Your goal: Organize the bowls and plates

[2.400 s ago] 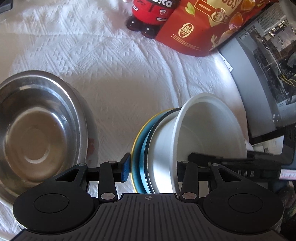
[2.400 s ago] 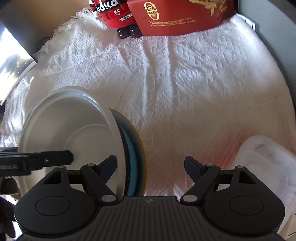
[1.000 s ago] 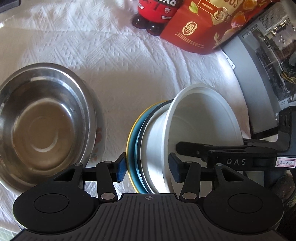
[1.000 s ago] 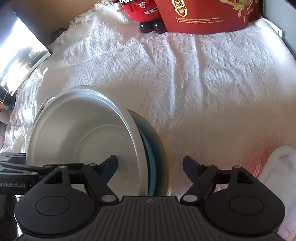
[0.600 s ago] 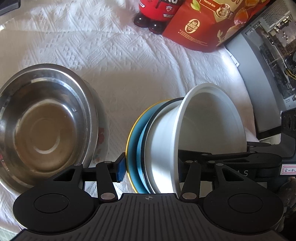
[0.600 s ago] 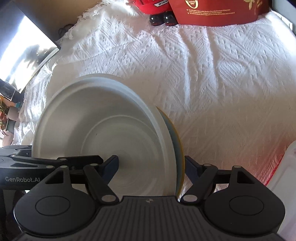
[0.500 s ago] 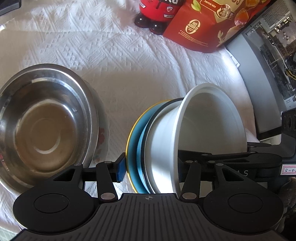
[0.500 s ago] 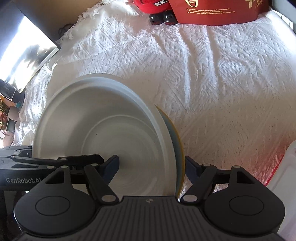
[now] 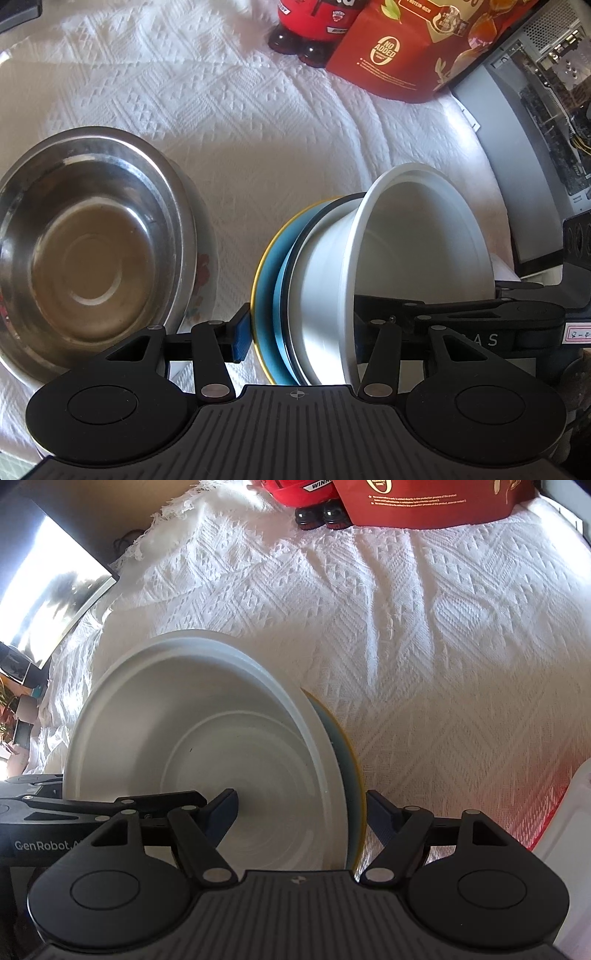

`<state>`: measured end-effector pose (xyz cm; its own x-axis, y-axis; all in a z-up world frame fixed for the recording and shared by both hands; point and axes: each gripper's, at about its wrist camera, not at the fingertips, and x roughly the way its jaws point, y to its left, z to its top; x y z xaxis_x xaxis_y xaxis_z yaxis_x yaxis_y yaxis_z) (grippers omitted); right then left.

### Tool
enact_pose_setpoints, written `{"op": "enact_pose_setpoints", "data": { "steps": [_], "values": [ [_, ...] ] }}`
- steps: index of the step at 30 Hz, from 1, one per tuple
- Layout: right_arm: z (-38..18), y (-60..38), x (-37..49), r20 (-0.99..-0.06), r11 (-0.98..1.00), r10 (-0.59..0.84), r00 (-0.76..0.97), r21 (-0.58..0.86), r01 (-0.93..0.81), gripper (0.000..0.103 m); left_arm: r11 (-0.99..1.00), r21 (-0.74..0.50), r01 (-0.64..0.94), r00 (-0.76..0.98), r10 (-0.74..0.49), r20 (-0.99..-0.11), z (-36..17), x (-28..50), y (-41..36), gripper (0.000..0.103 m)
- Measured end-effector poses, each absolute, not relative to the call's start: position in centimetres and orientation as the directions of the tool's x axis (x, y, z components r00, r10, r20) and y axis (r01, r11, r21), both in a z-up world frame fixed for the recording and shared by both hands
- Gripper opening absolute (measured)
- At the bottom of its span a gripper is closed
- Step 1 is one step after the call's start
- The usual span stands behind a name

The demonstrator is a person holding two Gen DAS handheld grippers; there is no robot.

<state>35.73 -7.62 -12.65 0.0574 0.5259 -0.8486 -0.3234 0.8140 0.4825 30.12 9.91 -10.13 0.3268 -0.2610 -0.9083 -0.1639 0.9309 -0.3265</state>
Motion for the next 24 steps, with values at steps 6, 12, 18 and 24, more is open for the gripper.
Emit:
{"op": "enact_pose_setpoints", "data": {
  "steps": [6,12,18,24],
  "values": [
    [-12.3,-7.1,35.5,-0.845,0.807,0.533,0.042,0.494,-0.323,0.068,0.923,-0.341,-0.179,0.329,-0.27,-0.905,-10.2,29.7,10.3,0.051],
    [-12.1,-6.7,35.3,-0.843,0.806,0.535,0.047,0.493,-0.328,0.071,0.934,-0.316,-0.169,0.333,-0.248,-0.91,-9.6,28.9,10.1,0.051],
    [-12.0,-6.8,35.1,-0.838,0.801,0.543,0.043,0.502,-0.326,0.073,0.94,-0.302,-0.156,0.331,-0.238,-0.913,-9.4,28.8,9.9,0.051],
    [-12.3,-7.0,35.1,-0.844,0.802,0.535,0.026,0.499,-0.327,0.073,0.946,-0.289,-0.143,0.332,-0.23,-0.915,-9.3,29.5,9.5,0.051]
  ]
}}
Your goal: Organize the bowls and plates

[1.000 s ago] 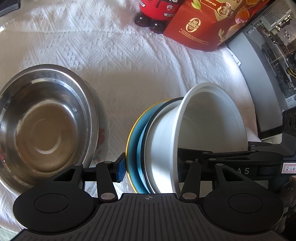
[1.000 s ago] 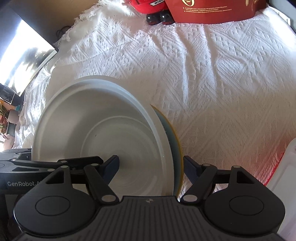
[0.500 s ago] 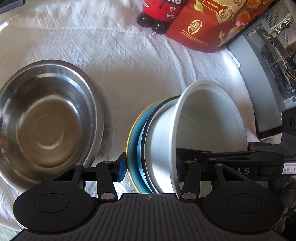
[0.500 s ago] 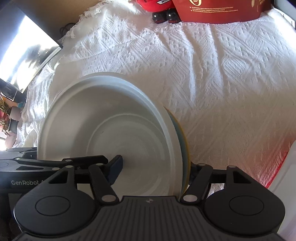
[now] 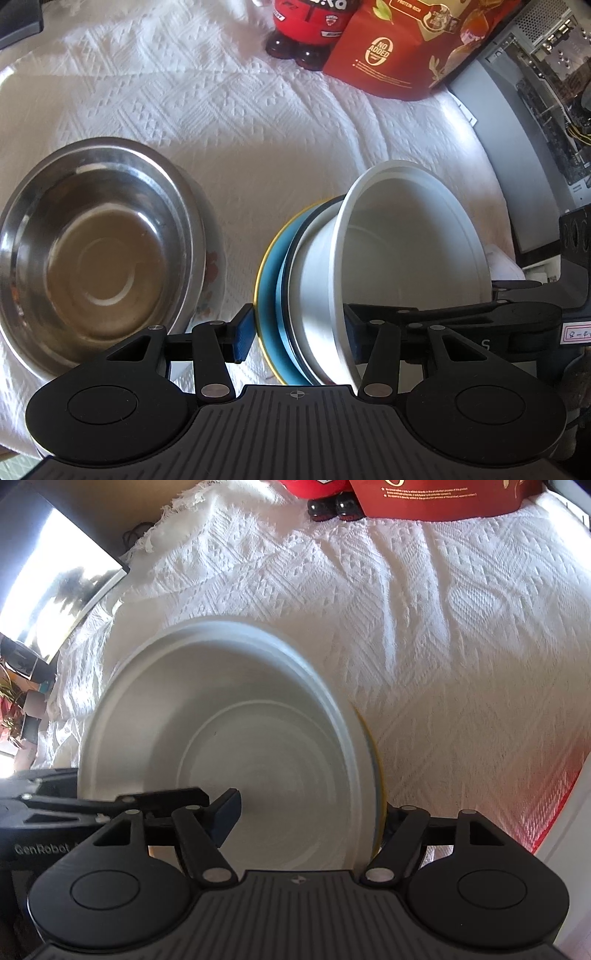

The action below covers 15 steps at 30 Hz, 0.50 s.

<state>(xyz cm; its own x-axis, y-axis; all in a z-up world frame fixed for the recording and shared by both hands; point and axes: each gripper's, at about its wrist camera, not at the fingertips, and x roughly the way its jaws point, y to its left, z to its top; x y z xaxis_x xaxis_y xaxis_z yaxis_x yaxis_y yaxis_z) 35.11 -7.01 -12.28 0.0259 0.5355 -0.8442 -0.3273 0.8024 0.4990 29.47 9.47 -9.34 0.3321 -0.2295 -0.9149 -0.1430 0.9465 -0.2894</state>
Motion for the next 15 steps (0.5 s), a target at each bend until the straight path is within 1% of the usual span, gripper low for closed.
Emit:
{"op": "enact_pose_setpoints", "data": {
  "steps": [15],
  "values": [
    [-12.34,-7.38,34.85,-0.829,0.796,0.558,0.032,0.524,-0.303,0.073,0.948,-0.294,-0.125,0.333,-0.239,-0.912,-9.43,29.53,9.47,0.051]
  ]
}}
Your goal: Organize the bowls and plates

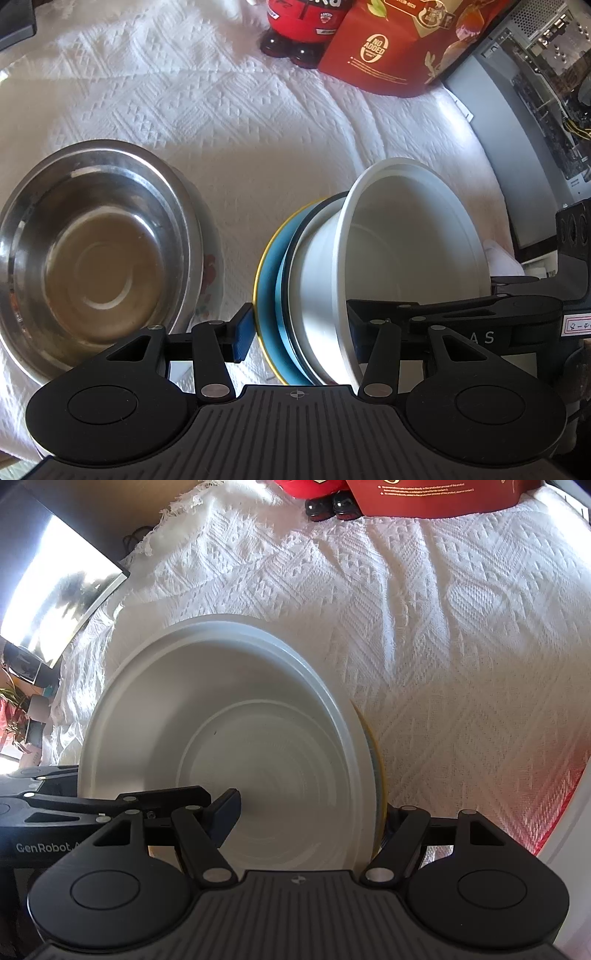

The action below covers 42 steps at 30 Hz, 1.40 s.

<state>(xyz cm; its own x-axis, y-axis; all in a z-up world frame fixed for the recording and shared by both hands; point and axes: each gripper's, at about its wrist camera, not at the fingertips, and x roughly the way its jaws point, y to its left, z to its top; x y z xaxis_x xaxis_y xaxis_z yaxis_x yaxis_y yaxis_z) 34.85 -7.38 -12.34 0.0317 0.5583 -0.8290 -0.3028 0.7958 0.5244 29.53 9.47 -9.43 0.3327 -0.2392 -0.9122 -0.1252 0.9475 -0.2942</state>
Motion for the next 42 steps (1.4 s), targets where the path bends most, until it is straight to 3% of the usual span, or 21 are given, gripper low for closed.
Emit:
{"op": "enact_pose_setpoints", "data": {
  "steps": [30,38,42],
  "values": [
    [-12.9,-8.6,34.7,-0.827,0.804,0.563,0.015,0.543,-0.243,0.072,0.899,-0.378,-0.22,0.308,-0.304,-0.901,-11.2,30.1,10.0,0.058],
    [-12.9,-8.6,34.4,-0.798,0.772,0.602,-0.027,0.59,-0.235,0.061,0.886,-0.398,-0.238,0.323,-0.315,-0.893,-11.3,30.0,10.3,0.058],
    [-12.8,-8.3,34.4,-0.806,0.781,0.591,-0.033,0.582,-0.227,0.062,0.882,-0.406,-0.241,0.322,-0.322,-0.89,-11.3,30.0,10.4,0.058]
  ]
}}
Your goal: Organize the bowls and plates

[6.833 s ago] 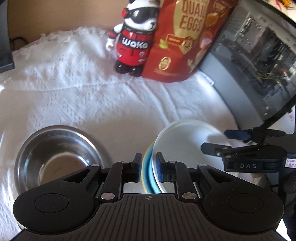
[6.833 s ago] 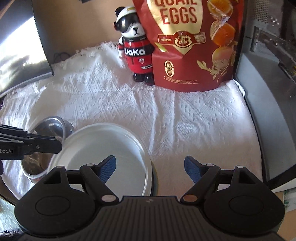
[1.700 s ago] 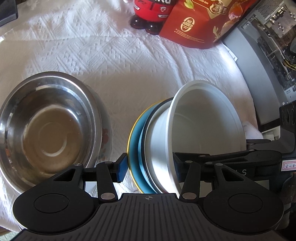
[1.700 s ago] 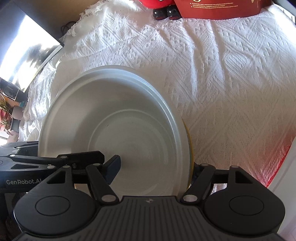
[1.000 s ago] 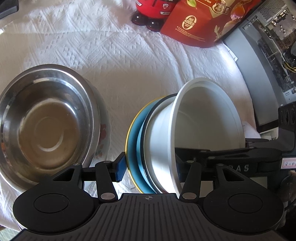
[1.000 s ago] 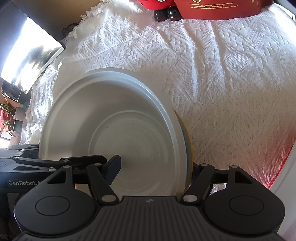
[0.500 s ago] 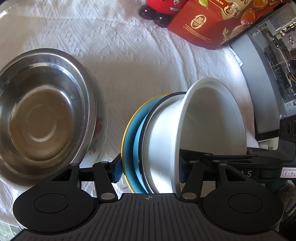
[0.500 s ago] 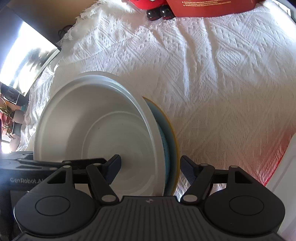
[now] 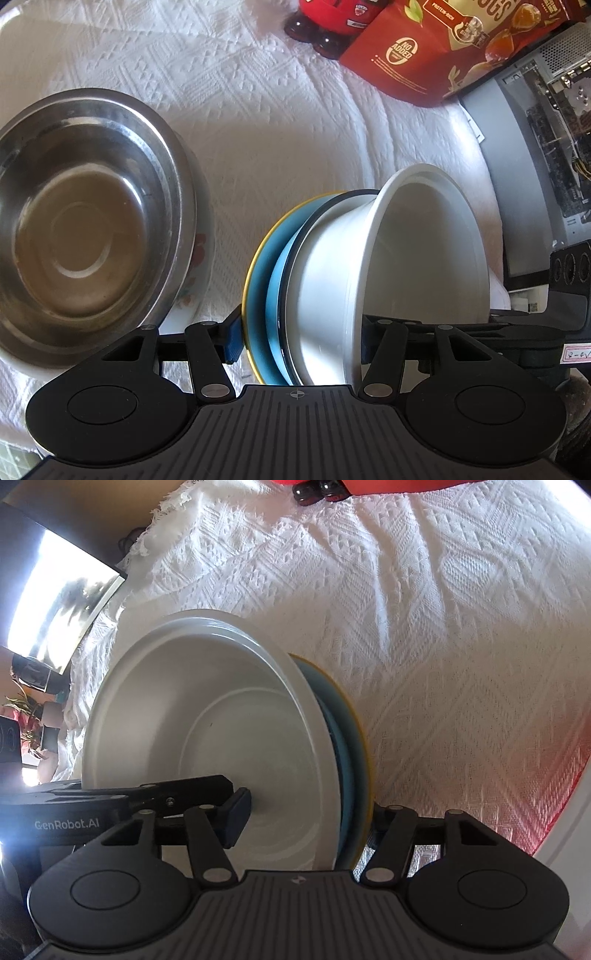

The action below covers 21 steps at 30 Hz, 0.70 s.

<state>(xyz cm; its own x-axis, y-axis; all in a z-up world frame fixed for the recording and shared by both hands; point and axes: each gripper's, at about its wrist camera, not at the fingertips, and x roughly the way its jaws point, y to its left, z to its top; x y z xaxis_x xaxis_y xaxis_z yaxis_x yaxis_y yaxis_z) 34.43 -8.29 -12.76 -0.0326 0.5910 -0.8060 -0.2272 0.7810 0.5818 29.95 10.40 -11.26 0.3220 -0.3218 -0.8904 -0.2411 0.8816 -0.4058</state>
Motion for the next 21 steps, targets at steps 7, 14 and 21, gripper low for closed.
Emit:
{"op": "enact_pose_setpoints", "data": {
  "steps": [7,14,21],
  "values": [
    [-12.8,-8.4,34.8,-0.807,0.788,0.588,-0.055,0.587,-0.188,0.062,0.881,-0.409,-0.237,0.32,-0.326,-0.89,-11.1,29.9,10.2,0.058],
    [-11.6,-8.8,34.6,-0.817,0.799,0.575,-0.044,0.573,-0.182,0.062,0.876,-0.428,-0.223,0.335,-0.344,-0.877,-9.7,29.8,10.6,0.058],
    [-6.3,-7.2,34.9,-0.812,0.792,0.583,0.028,0.561,-0.241,0.062,0.866,-0.454,-0.211,0.433,-0.334,-0.837,-4.9,29.0,13.4,0.058]
  ]
}}
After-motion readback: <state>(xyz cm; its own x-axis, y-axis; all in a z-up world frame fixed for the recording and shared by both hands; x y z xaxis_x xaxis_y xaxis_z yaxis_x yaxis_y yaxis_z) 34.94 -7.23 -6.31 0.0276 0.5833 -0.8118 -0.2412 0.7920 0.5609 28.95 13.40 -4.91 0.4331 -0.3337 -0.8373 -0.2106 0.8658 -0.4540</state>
